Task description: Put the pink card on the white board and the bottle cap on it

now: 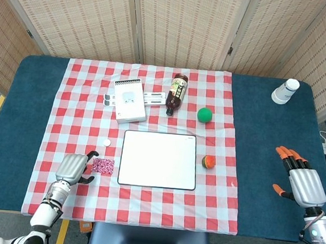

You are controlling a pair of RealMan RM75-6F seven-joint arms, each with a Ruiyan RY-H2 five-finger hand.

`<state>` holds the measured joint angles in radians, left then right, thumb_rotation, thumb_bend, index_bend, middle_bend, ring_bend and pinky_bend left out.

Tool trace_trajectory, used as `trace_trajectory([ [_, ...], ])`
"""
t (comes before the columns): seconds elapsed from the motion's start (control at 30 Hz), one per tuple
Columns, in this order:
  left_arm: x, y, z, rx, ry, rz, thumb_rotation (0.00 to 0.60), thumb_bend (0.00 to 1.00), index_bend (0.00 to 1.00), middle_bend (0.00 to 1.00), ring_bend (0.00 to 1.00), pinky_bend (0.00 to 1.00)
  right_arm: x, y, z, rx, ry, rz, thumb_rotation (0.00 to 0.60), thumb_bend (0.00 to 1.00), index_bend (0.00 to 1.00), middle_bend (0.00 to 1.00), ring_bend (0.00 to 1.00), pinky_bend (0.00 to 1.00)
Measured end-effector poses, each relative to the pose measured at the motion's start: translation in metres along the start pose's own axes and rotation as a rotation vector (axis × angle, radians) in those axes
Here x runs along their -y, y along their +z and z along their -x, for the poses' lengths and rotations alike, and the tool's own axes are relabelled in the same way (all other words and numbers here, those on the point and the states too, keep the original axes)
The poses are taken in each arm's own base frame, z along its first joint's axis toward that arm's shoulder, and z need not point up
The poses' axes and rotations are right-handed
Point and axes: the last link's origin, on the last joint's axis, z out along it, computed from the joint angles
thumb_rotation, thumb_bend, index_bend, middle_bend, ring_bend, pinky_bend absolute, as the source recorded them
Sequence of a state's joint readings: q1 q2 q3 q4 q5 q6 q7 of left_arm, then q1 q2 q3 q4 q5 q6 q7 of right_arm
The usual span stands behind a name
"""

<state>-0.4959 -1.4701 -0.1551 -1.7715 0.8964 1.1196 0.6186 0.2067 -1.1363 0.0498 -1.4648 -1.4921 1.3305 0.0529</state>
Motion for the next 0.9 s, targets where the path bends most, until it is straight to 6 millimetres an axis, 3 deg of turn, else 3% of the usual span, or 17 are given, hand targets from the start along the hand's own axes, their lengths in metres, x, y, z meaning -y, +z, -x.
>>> trace_trajectory([
  [0.43,-0.018,0.016,0.004,0.045,-0.019,-0.017,0.600,0.25,0.27,1.00,1.00,1.00,-0.001,0.001,0.000,0.001,0.002,0.004,0.600,0.11,0.03,0.06,0.00,0.22],
  [0.9,-0.017,0.031,0.014,0.090,-0.009,-0.057,0.600,0.25,0.27,1.00,1.00,1.00,-0.002,0.000,-0.001,-0.003,0.005,0.006,0.600,0.12,0.03,0.06,0.00,0.22],
])
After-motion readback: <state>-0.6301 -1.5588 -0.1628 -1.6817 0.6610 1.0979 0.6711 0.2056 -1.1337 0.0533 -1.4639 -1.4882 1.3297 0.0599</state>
